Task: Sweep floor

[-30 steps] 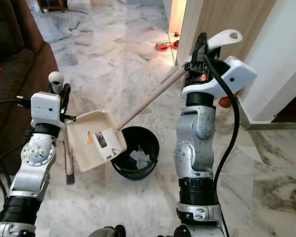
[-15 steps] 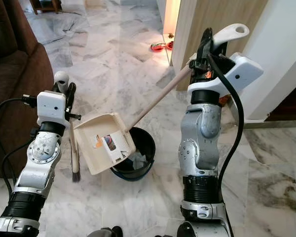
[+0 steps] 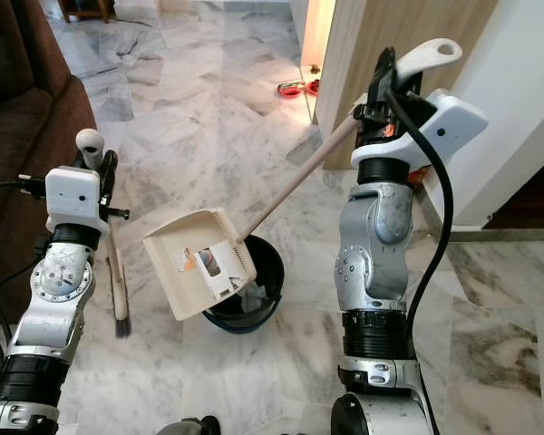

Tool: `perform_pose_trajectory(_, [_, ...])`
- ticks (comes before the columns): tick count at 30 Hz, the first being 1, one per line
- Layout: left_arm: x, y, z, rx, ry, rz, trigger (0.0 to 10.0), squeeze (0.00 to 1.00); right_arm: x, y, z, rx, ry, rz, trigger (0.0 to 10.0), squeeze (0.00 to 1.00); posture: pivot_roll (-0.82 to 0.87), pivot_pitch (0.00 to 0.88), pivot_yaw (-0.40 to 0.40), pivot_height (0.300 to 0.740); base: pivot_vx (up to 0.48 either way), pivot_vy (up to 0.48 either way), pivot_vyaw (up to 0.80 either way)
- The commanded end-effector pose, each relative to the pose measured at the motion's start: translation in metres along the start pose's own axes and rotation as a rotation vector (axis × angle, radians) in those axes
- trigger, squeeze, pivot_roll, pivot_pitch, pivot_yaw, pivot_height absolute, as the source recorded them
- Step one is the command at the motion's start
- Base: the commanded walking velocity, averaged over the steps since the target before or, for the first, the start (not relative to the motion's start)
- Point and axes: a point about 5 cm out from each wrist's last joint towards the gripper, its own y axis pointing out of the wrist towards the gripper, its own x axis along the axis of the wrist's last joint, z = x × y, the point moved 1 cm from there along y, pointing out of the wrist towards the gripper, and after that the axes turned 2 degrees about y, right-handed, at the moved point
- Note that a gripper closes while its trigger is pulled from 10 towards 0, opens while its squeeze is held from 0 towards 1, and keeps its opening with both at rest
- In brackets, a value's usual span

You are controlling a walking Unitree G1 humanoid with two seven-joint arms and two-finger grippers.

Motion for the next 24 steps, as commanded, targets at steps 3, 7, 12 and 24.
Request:
perform_pose_trajectory(3, [0.017,0.003,0.004,0.006,0.006,-0.078,10.0,0.00,0.012,0.007,0.005,0.014,0.029,-0.075,10.0,0.00,0.30,0.084,-0.072,0.740,0.000,0.000,0.00])
perform_pose_trajectory(7, [0.019,0.006,0.003,-0.004,0.003,-0.084,10.0,0.00,0.010,0.005,0.000,-0.007,0.026,-0.076,10.0,0.00,0.31,0.080,-0.063,0.740,0.000,0.000,0.00])
perform_pose_trajectory(12, [0.022,0.009,0.001,-0.026,-0.002,-0.094,10.0,0.00,0.009,0.001,-0.007,-0.036,0.006,-0.079,10.0,0.00,0.30,0.076,-0.041,0.740,0.000,0.000,0.00])
perform_pose_trajectory(24, [0.023,0.009,-0.010,-0.090,-0.019,-0.090,10.0,0.00,0.009,-0.008,-0.025,-0.092,-0.041,-0.076,10.0,0.00,0.29,0.077,-0.007,0.740,0.000,0.000,0.00])
